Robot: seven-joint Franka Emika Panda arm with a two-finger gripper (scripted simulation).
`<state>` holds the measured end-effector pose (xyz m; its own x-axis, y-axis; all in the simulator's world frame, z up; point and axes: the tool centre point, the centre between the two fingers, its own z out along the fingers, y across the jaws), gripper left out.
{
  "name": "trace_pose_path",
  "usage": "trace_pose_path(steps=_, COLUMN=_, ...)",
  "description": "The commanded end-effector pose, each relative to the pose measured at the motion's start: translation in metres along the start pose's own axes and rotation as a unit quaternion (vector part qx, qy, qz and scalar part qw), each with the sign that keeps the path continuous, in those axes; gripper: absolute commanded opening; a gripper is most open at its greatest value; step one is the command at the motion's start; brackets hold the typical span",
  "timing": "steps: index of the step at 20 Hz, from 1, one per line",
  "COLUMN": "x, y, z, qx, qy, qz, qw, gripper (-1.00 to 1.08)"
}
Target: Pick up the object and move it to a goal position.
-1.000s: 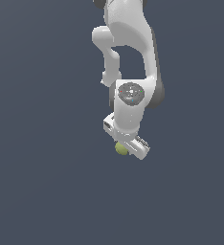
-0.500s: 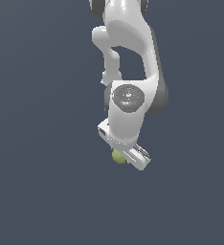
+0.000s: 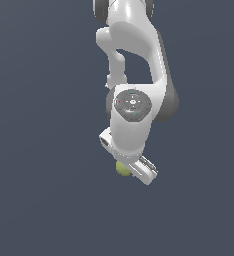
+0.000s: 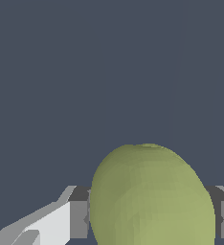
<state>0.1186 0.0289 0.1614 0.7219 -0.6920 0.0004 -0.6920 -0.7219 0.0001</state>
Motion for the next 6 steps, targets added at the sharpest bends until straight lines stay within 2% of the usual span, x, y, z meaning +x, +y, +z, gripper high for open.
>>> trace_pose_path(steps=1, x=0.0021, y=-0.0015, z=-0.0014, qx=0.000, qy=0.000, qz=0.000, qw=1.0000, gripper=-1.00)
trace_pose_path(steps=6, x=0.0029, y=-0.0017, z=-0.0012, qx=0.000, qy=0.000, qz=0.000, qw=1.0000, gripper=-1.00)
